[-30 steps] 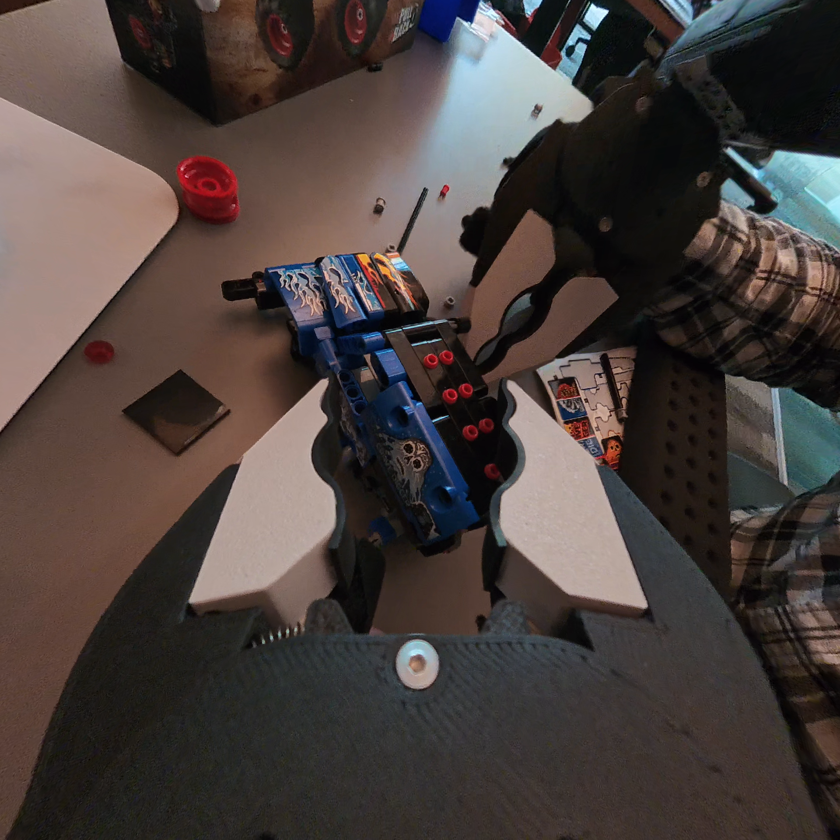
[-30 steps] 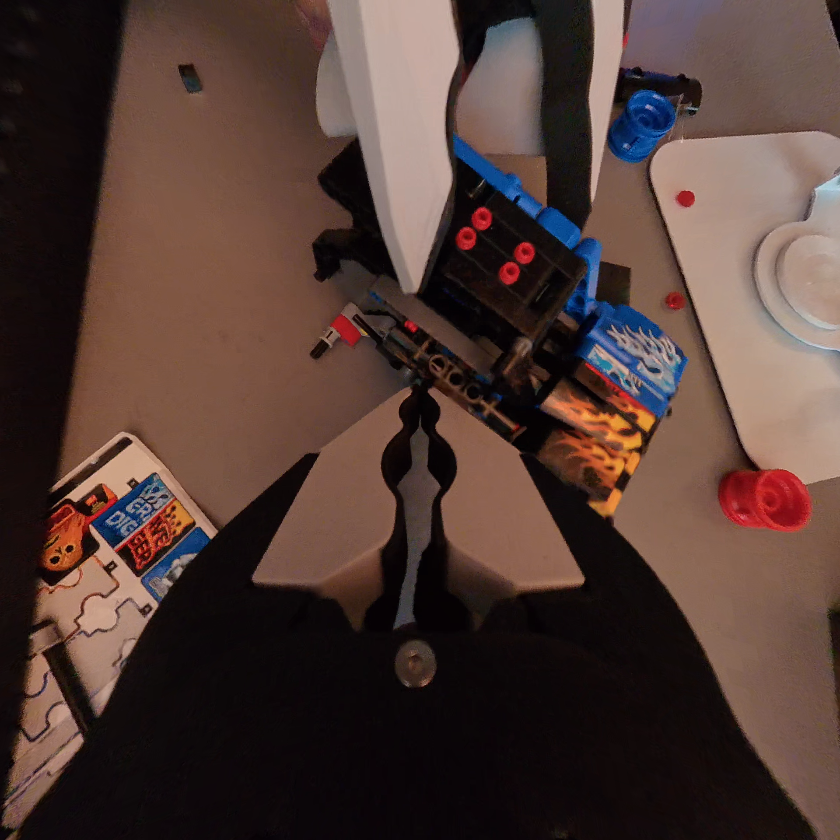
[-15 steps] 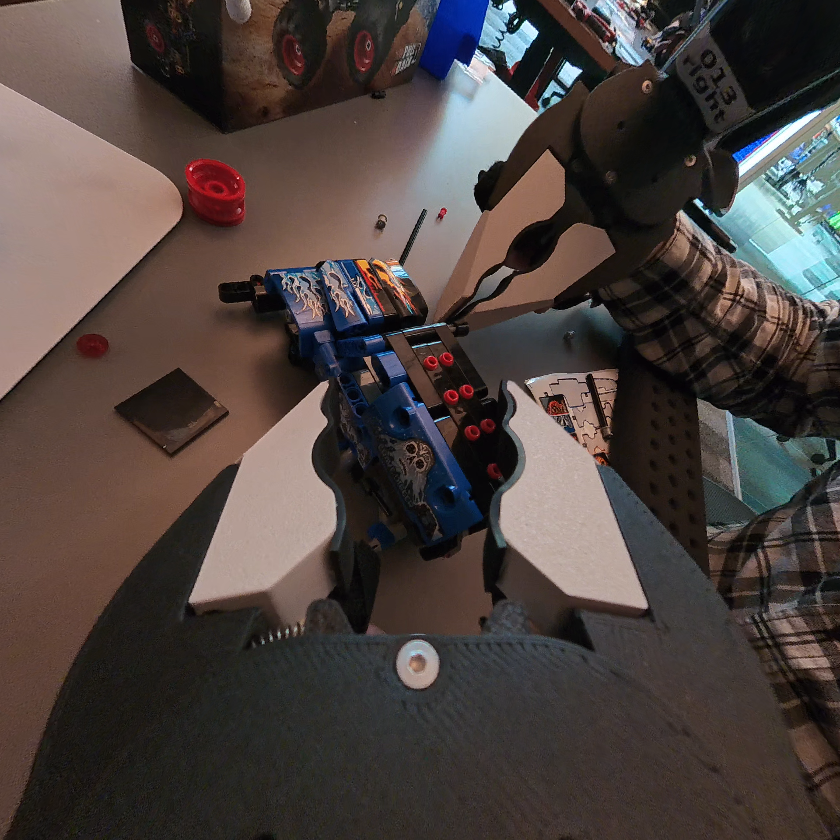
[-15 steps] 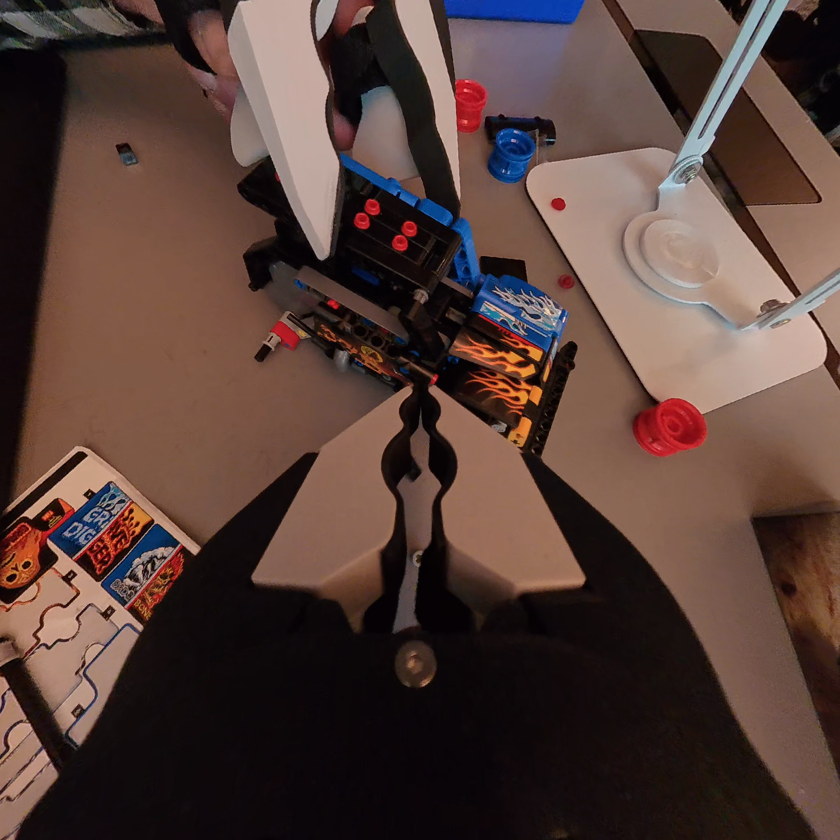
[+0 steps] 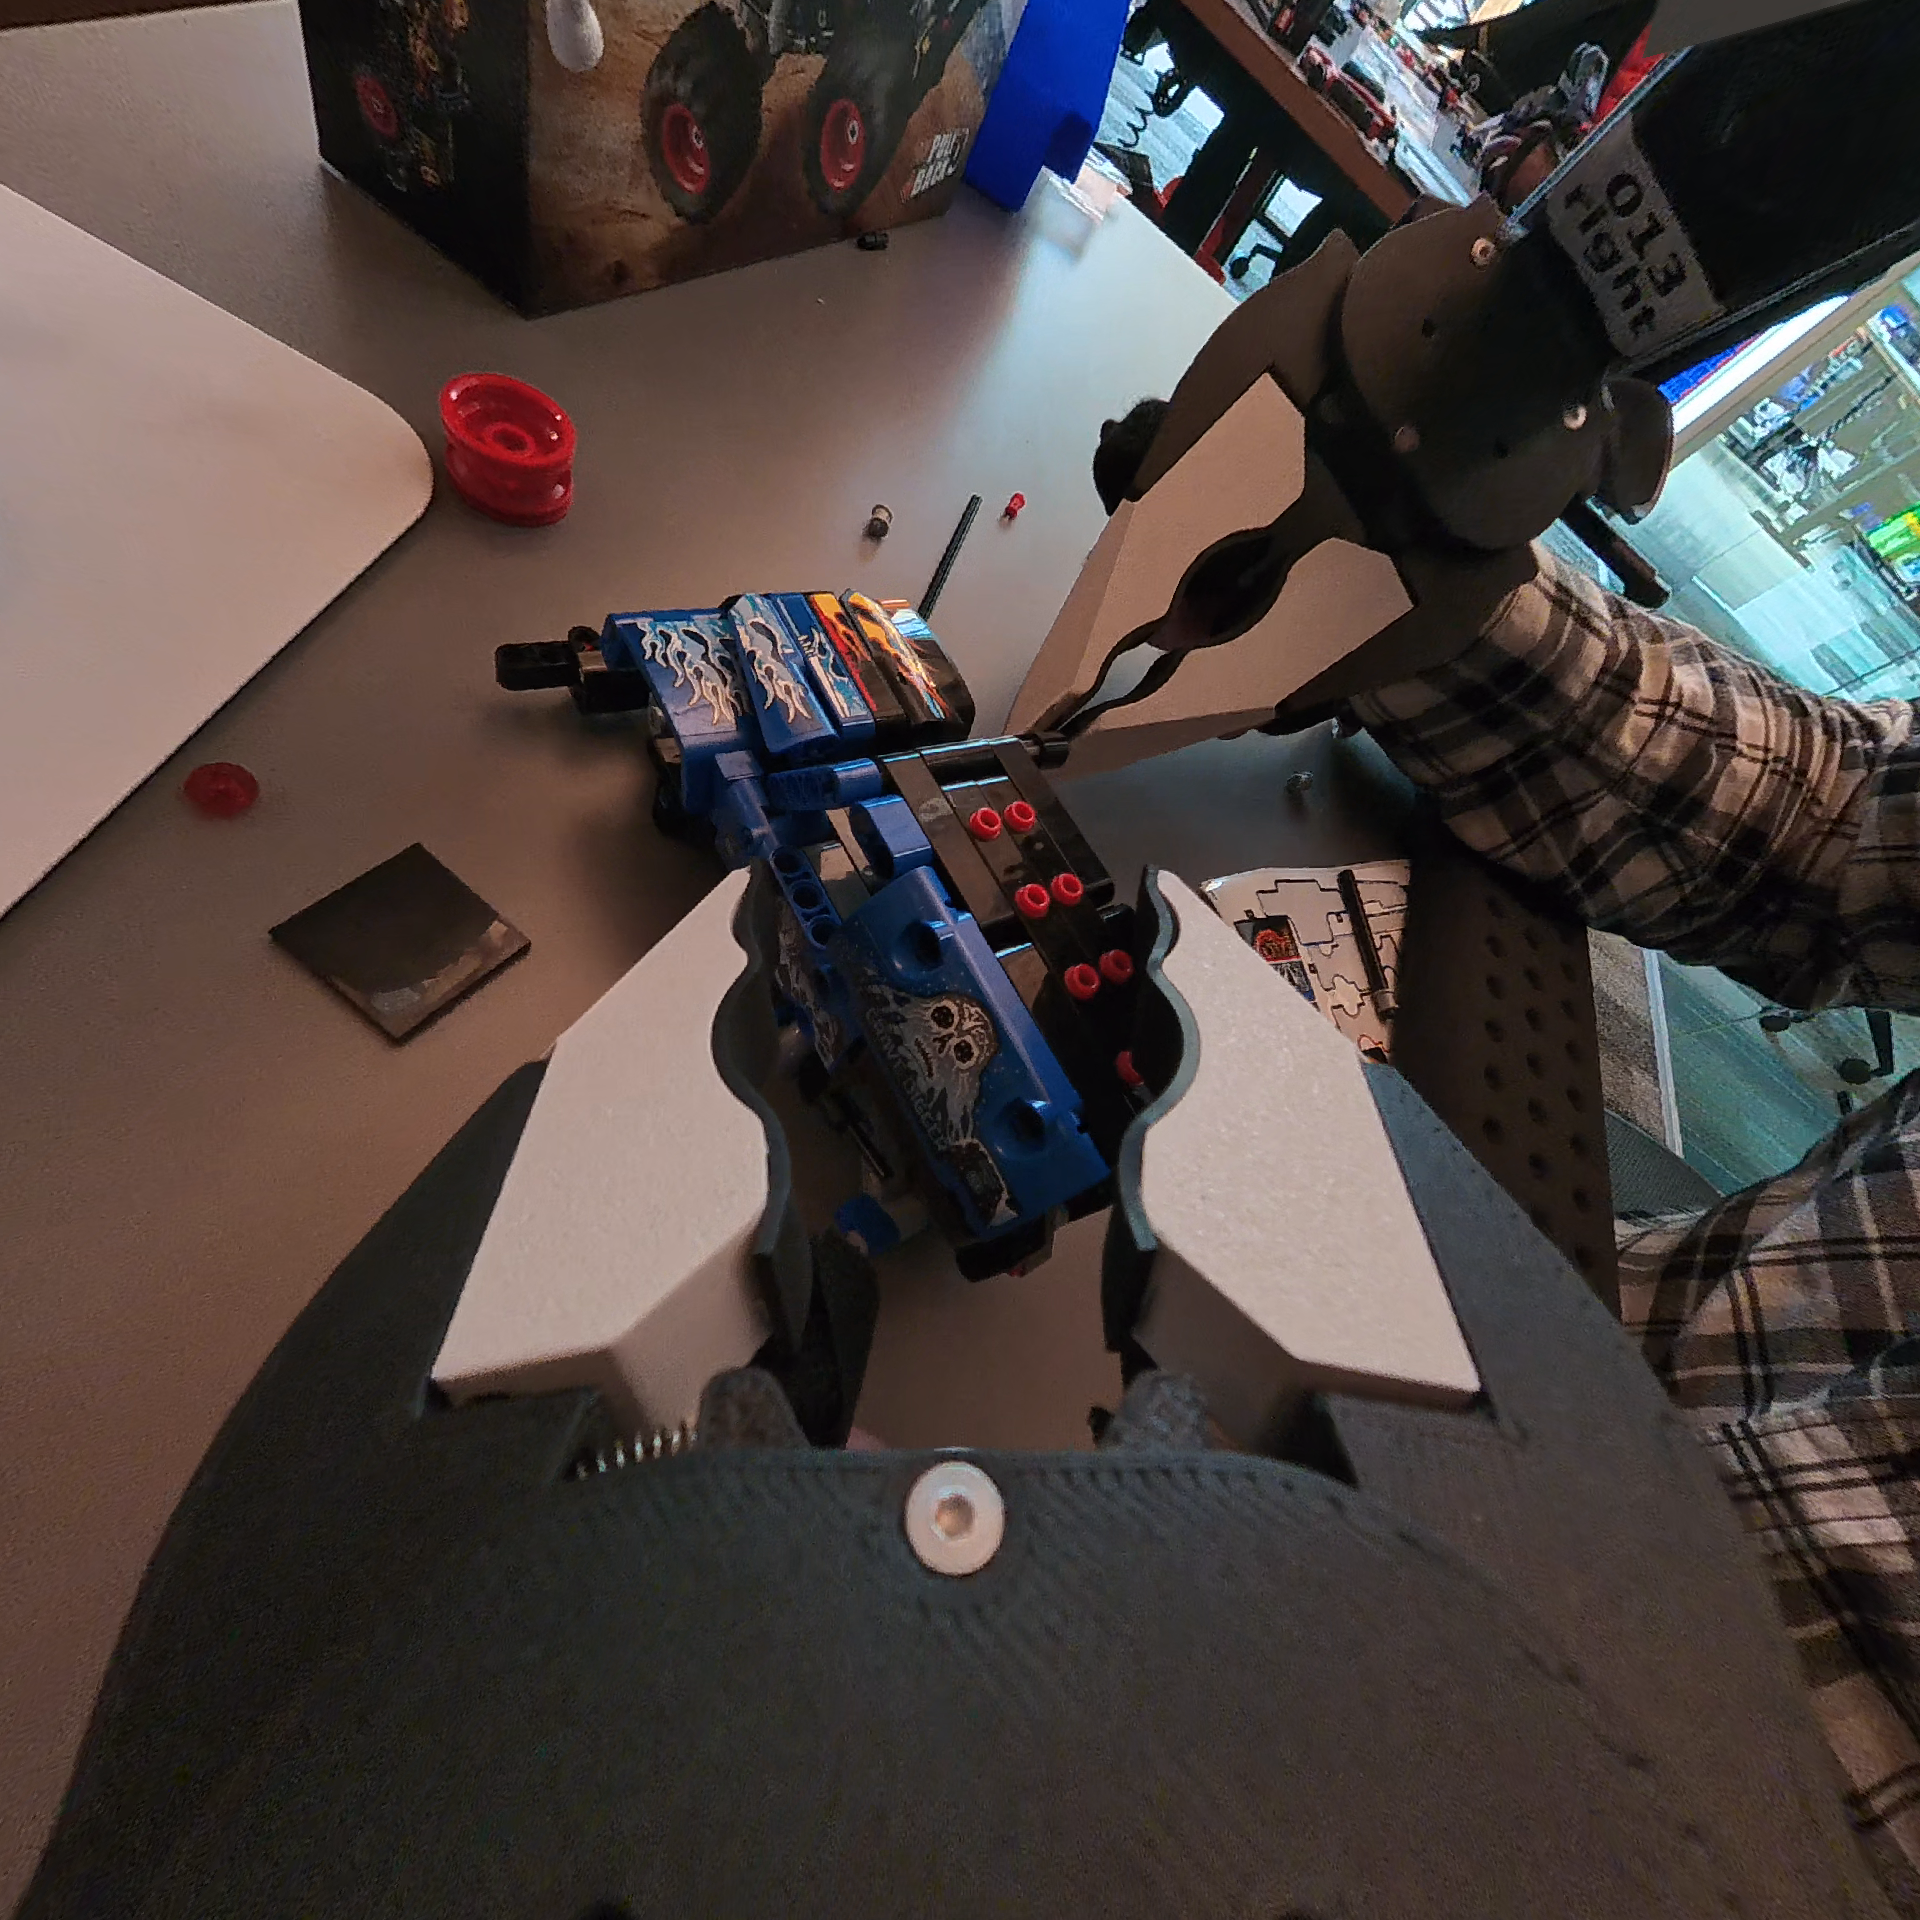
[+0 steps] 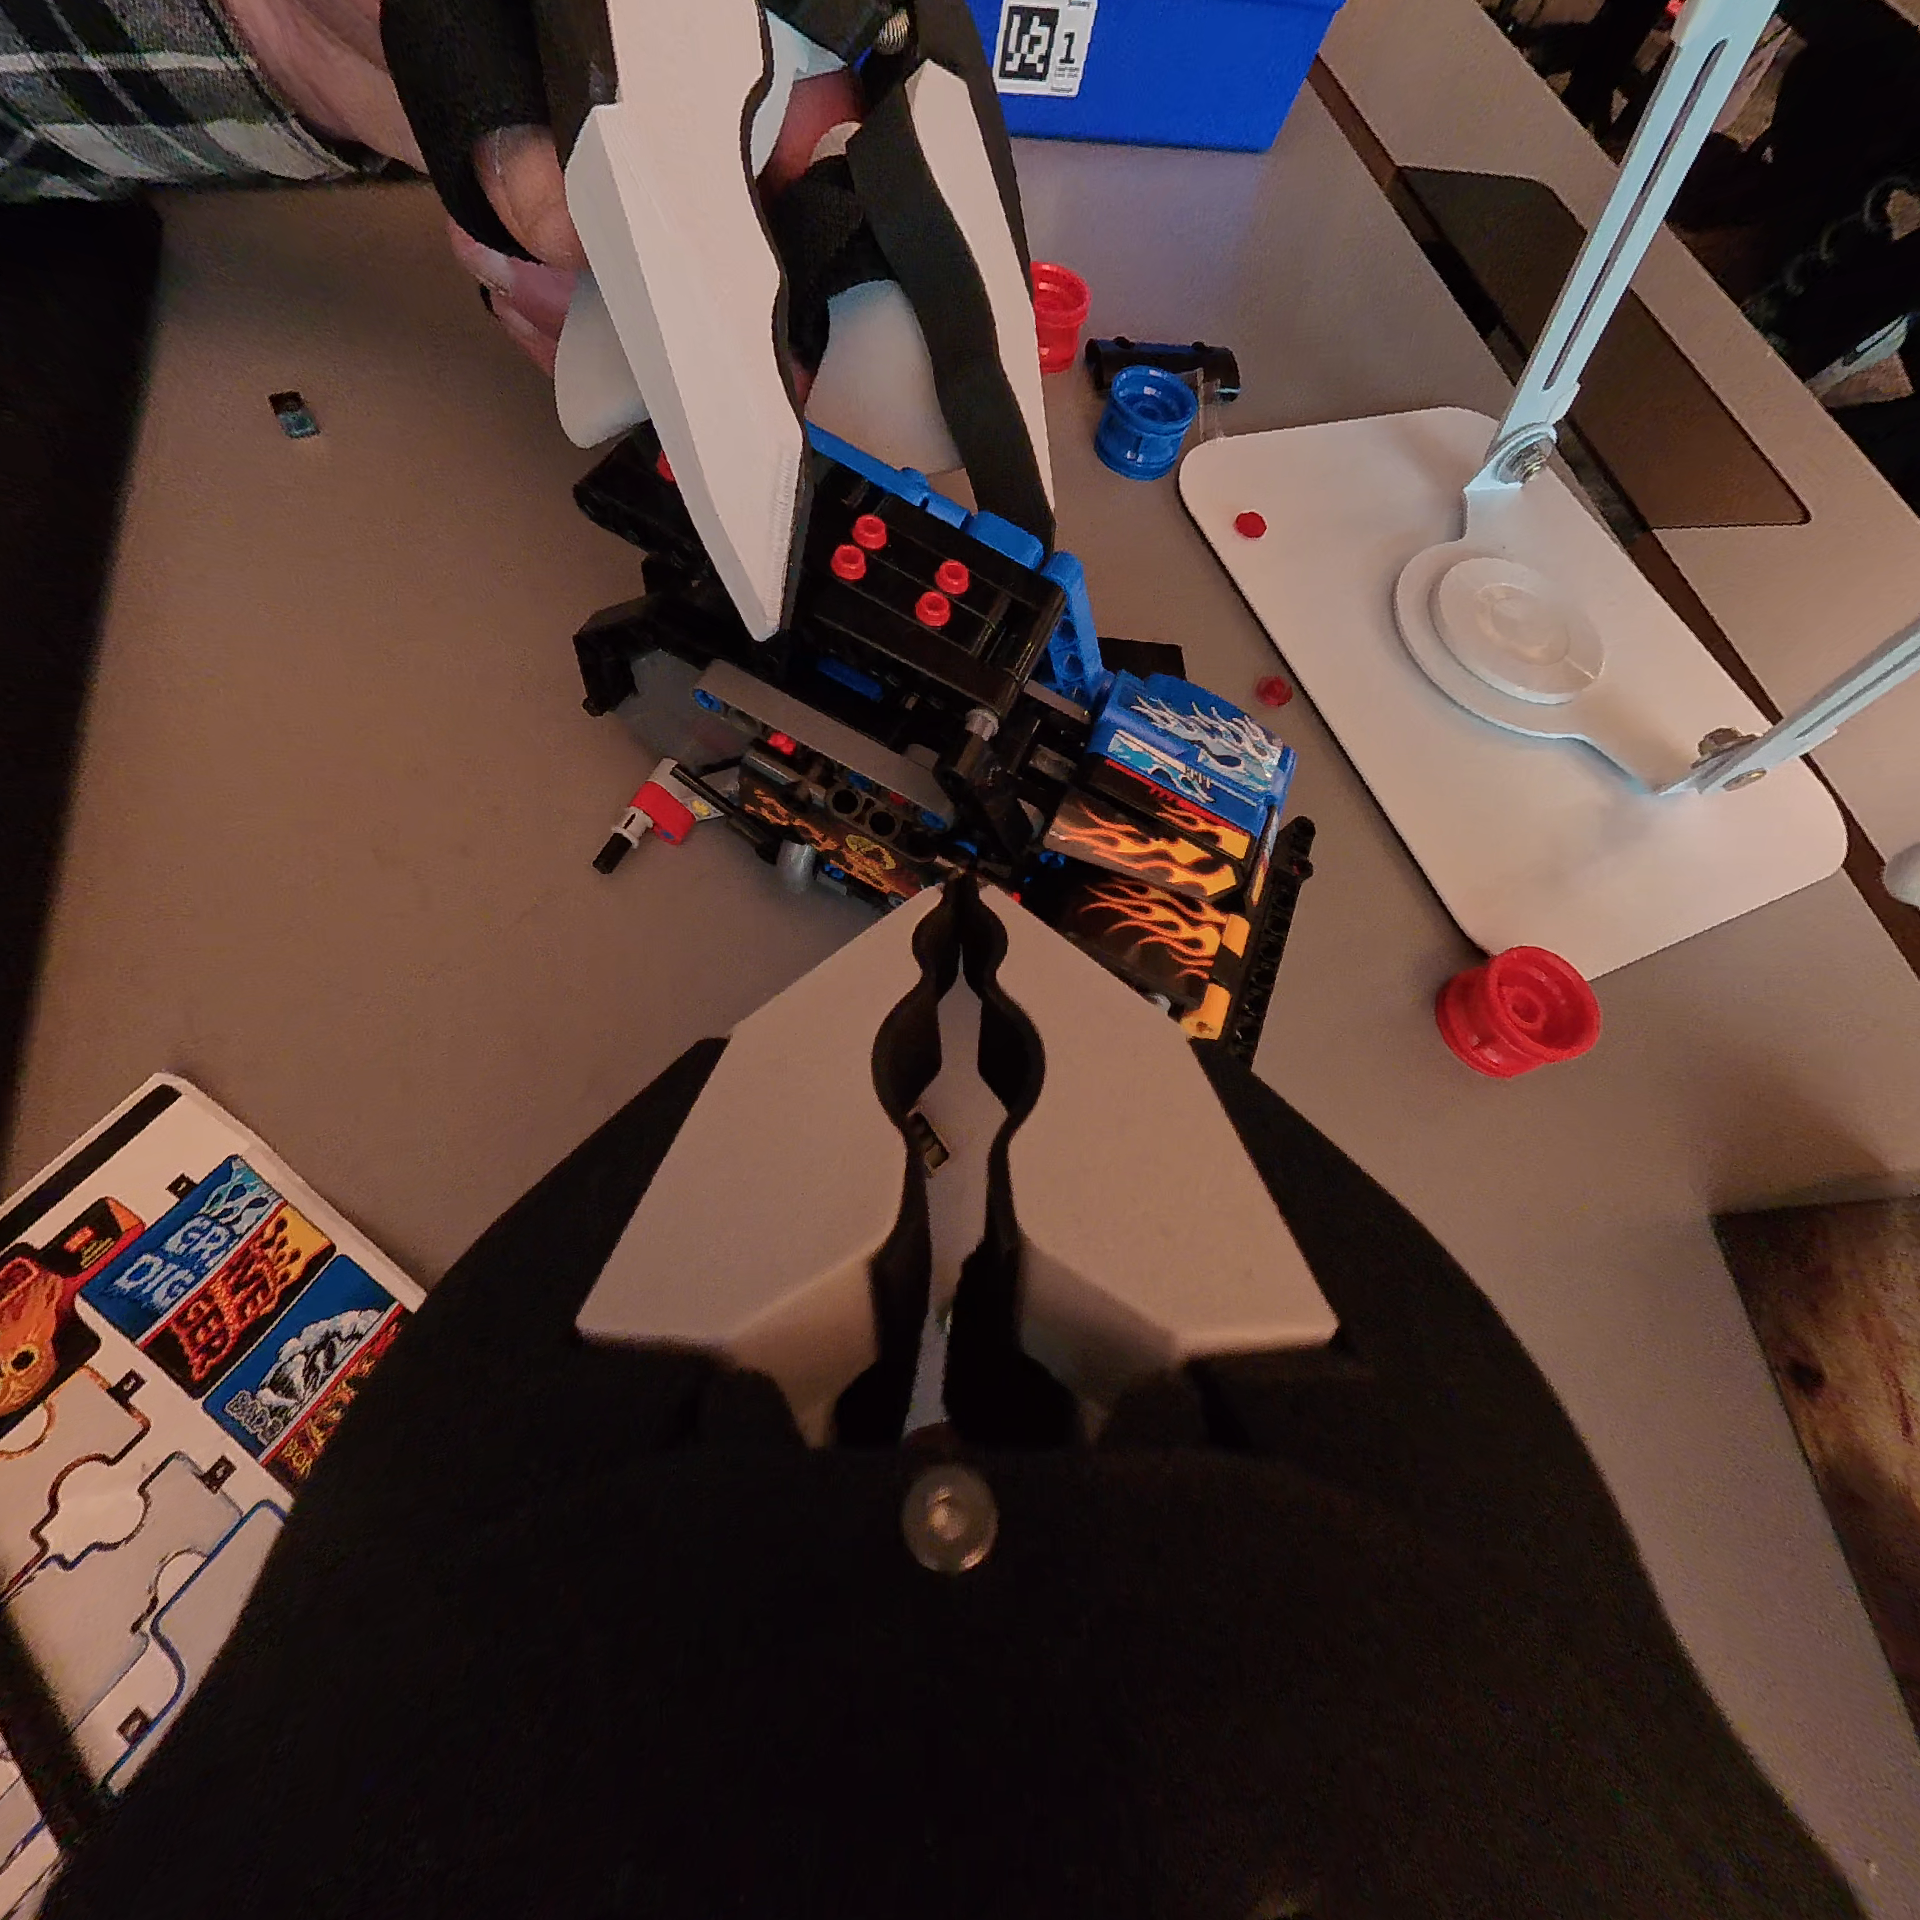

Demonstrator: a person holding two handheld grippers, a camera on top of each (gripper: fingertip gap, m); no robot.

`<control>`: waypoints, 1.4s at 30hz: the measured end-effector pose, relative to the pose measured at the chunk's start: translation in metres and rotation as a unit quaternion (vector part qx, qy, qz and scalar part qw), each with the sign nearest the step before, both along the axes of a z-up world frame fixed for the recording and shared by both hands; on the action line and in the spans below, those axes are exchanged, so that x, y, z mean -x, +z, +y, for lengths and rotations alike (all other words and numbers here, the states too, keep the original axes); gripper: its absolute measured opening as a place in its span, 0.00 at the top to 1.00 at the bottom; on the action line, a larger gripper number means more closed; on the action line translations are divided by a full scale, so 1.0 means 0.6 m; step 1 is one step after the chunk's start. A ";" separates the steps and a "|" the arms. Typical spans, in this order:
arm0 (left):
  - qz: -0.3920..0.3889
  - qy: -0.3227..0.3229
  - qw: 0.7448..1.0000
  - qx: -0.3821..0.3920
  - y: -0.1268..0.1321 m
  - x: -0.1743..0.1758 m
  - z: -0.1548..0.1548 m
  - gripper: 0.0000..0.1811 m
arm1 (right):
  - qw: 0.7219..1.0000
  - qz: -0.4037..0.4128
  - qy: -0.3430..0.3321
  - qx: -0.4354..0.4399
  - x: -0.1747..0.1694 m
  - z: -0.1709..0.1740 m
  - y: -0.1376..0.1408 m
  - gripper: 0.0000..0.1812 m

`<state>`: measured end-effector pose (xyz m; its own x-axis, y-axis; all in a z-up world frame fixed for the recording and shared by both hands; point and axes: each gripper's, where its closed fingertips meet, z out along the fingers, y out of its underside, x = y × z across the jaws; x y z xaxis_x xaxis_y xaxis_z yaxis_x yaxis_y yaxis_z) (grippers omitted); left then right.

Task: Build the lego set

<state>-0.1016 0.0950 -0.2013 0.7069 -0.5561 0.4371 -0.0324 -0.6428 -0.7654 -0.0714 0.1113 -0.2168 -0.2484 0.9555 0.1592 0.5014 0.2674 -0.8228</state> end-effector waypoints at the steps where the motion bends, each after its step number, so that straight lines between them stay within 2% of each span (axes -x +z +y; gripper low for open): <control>1: -0.002 0.001 1.000 0.001 0.000 0.001 0.000 0.63 | 1.000 0.001 -0.002 -0.002 0.001 0.000 0.000 1.00; 21: -0.010 0.014 1.000 0.011 -0.002 0.007 0.003 0.62 | 1.000 0.022 -0.018 0.002 0.013 0.005 0.003 1.00; 26: -0.011 0.005 1.000 -0.002 0.002 0.009 0.003 0.63 | 1.000 0.027 -0.004 0.009 0.009 0.004 0.013 1.00; 28: -0.011 0.012 1.000 -0.007 0.007 0.017 0.004 0.66 | 0.999 0.042 -0.007 0.024 0.000 0.012 0.028 1.00; 31: -0.015 0.031 0.999 -0.022 0.026 0.038 0.000 0.64 | 0.999 0.027 -0.013 0.023 -0.013 0.027 0.020 1.00; 37: 0.102 0.021 0.993 -0.045 0.013 0.019 -0.034 0.53 | 1.000 -0.012 -0.006 0.011 -0.014 0.022 -0.005 1.00; 39: 0.175 0.025 0.983 -0.057 -0.009 0.016 -0.036 0.53 | 0.999 -0.028 -0.004 0.015 -0.018 0.023 -0.012 0.98; 41: 0.218 0.023 0.973 -0.076 -0.017 0.015 -0.035 0.63 | 0.999 -0.040 -0.008 0.014 -0.023 0.028 -0.017 0.96; 42: 0.224 0.025 0.971 -0.080 -0.017 0.016 -0.033 0.63 | 0.999 -0.045 -0.013 0.014 -0.026 0.032 -0.019 0.94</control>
<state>-0.1112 0.0749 -0.2113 0.8336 -0.5522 -0.0102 -0.3577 -0.5257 -0.7718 -0.0556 0.1305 -0.2282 -0.2363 0.9654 0.1102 0.5807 0.2313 -0.7806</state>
